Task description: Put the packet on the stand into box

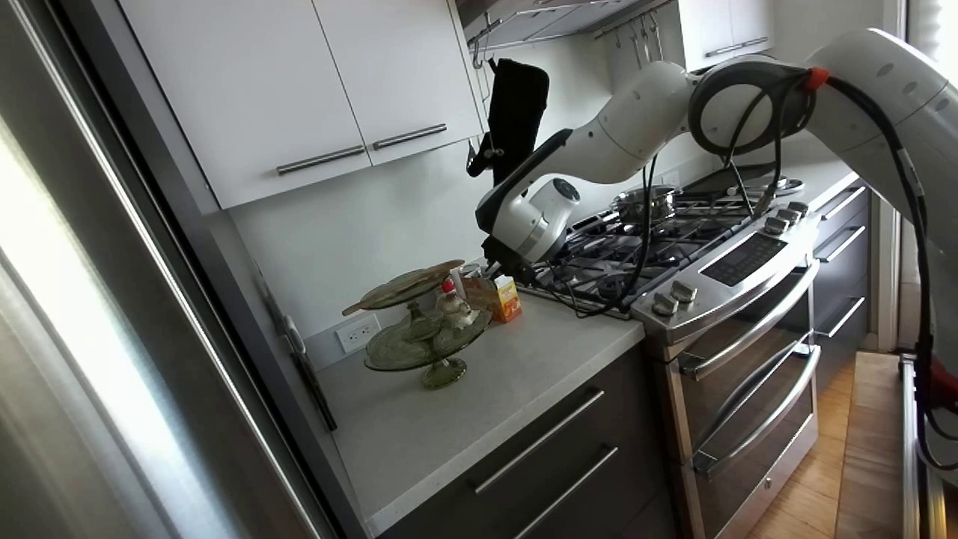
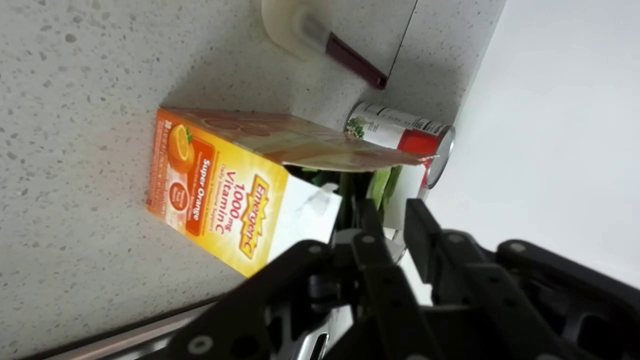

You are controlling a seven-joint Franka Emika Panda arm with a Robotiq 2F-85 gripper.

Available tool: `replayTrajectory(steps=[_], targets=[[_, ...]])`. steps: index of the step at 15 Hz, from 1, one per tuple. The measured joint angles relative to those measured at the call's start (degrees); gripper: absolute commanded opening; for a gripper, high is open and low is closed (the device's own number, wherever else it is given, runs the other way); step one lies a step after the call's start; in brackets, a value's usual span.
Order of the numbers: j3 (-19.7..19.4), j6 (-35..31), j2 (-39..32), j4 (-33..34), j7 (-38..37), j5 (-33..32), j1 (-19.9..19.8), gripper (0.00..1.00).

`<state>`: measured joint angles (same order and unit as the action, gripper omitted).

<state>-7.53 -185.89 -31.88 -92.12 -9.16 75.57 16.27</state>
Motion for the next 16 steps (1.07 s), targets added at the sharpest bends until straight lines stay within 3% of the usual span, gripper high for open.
replayTrajectory(steps=[6, 9, 13, 16], targets=[[-4.56, 2.92, 3.8, -0.03, -4.73, -1.44, 2.22, 0.98], [-8.07, 7.98, 6.85, -2.91, -8.39, -5.72, 3.72, 1.0], [-14.01, 13.43, 10.37, -7.71, -14.16, -16.44, 6.95, 1.0], [-15.59, 16.32, 13.46, -9.37, -13.79, -21.77, 8.08, 1.0]])
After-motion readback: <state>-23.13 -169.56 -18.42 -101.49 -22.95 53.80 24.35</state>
